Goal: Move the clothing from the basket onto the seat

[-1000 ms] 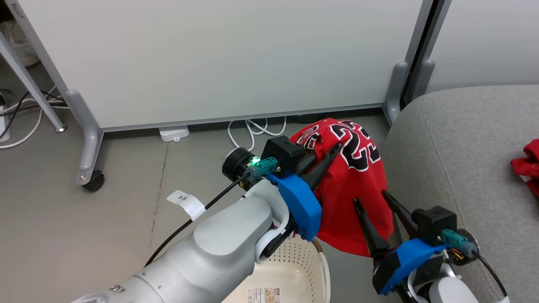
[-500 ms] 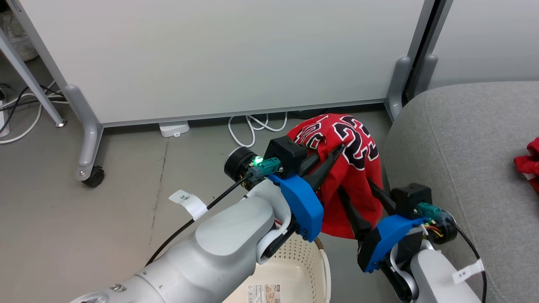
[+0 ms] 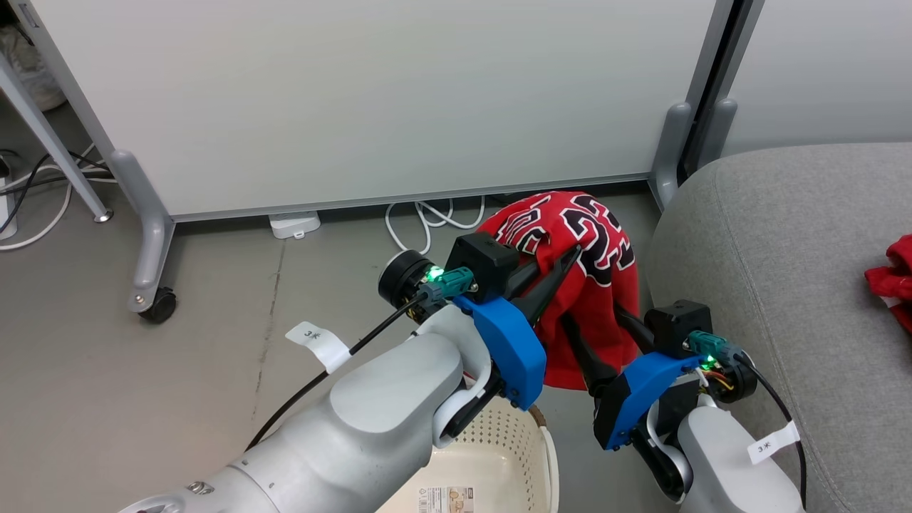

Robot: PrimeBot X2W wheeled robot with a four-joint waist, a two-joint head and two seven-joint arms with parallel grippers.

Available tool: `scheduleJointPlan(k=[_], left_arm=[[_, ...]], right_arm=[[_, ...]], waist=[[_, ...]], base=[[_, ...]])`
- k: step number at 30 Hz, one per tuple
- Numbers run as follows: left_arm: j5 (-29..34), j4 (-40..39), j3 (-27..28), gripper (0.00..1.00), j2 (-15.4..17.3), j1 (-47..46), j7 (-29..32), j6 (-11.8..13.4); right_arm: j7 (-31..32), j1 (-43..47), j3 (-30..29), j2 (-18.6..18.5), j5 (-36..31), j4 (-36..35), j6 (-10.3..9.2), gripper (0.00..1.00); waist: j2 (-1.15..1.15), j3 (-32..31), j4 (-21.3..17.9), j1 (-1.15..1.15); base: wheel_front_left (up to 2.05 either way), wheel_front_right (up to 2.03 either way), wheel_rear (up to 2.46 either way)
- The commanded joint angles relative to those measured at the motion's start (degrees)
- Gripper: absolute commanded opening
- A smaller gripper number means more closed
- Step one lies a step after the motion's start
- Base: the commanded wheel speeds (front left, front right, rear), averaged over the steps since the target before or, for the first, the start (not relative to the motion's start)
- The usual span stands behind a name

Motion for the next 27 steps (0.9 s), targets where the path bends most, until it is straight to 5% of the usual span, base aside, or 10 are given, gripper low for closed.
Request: scheduleJointPlan(k=[1, 4, 8, 27], left_arm=[[-0.18, 0.19, -0.09, 0.0, -0.02, -0.44, -0.3, -0.1], [-0.3, 0.22, -0.15, 0.0, -0.02, -0.31, -0.3, -0.16], [-0.4, 0.25, -0.24, 0.0, -0.02, 0.08, -0.3, -0.2], [-0.87, 0.94, -0.42, 0.0, -0.02, 0.72, -0.31, 0.09]], right_arm=[[-0.73, -1.22, 0.39, -0.01, 0.81, 1.1, 0.03, 0.98], [-1.28, -1.91, 0.88, -0.02, 1.43, 2.35, 0.03, 0.45], [-2.08, -2.34, 1.42, -0.01, 1.92, 3.73, 0.03, 0.0], [-4.13, -3.63, 3.0, -0.01, 3.19, 6.25, 0.03, 0.0]], waist=[[0.0, -0.19, -0.11, 0.0], [0.0, -0.38, -0.21, 0.0], [0.0, -0.57, -0.24, 0.0], [0.0, -0.69, -0.59, 0.0]], base=[[0.0, 0.0, 0.0], [0.0, 0.0, 0.0], [0.0, 0.0, 0.0], [0.0, 0.0, 0.0]])
